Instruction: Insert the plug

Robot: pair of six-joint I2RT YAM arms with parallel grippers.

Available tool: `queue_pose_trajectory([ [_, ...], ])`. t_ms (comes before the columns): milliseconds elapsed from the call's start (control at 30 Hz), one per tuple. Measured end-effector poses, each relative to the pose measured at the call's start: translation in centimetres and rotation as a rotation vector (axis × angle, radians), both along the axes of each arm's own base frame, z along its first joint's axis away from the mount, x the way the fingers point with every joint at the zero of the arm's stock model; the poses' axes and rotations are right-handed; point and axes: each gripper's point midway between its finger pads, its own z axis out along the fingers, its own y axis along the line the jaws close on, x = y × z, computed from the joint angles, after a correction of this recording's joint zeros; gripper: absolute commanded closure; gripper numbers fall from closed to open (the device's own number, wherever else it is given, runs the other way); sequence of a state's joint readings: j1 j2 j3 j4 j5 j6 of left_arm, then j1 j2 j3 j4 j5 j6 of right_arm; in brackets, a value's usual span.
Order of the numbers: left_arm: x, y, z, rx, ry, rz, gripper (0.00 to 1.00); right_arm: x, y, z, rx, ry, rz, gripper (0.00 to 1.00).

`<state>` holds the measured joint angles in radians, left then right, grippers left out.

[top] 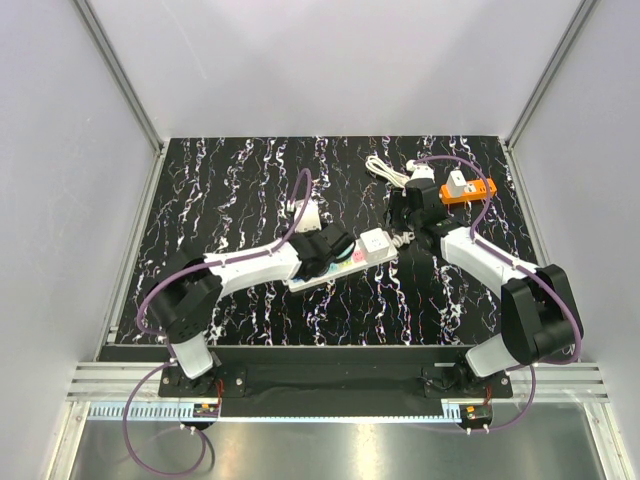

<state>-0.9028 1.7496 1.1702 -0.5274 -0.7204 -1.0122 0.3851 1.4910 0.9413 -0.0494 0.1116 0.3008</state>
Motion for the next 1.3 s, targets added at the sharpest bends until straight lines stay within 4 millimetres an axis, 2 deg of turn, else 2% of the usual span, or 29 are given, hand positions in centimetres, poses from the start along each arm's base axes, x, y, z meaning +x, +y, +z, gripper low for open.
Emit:
queue_pose_trajectory([
  [233,-1.3,-0.3,-0.1,-0.011,-0.066,0.043,1.0,0.0,0.0,-0.1,-0.001,0.002,-0.001,0.52],
  [267,-1.4,-0.4,-0.1,-0.011,-0.071,0.046,0.96,0.0,0.0,-0.1,-0.001,0.002,-0.001,0.53],
  [300,-1.5,-0.4,-0.1,-0.009,-0.074,0.047,0.88,0.0,0.0,-0.1,-0.001,0.002,-0.001,0.53],
  [367,-1.6,-0.4,0.0,-0.007,-0.077,0.048,0.59,0.0,0.0,-0.1,-0.001,0.002,-0.001,0.53],
  [500,-1.8,-0.5,0.2,-0.002,-0.062,0.041,0.38,0.0,0.0,-0.1,-0.001,0.002,-0.001,0.52],
  [600,-2.2,-0.7,0.3,0.006,-0.036,0.025,0.28,0.0,0.0,-0.1,-0.001,0.002,-0.001,0.52],
  [700,-3.1,-0.9,-0.1,0.02,0.014,-0.01,0.26,0.0,0.0,-0.1,-0.001,0.002,-0.001,0.52],
  [833,-4.4,-0.9,-0.8,0.051,0.071,-0.049,0.13,0.0,0.0,-0.1,-0.001,0.002,-0.001,0.52],
  [933,-4.8,-0.8,-0.9,0.07,0.096,-0.061,0.09,0.0,0.0,-0.1,0.0,0.002,-0.001,0.53],
  [1300,-4.1,-2.4,1.9,0.051,0.091,-0.105,0.07,0.0,0.0,-0.1,-0.001,0.002,-0.001,0.52],
])
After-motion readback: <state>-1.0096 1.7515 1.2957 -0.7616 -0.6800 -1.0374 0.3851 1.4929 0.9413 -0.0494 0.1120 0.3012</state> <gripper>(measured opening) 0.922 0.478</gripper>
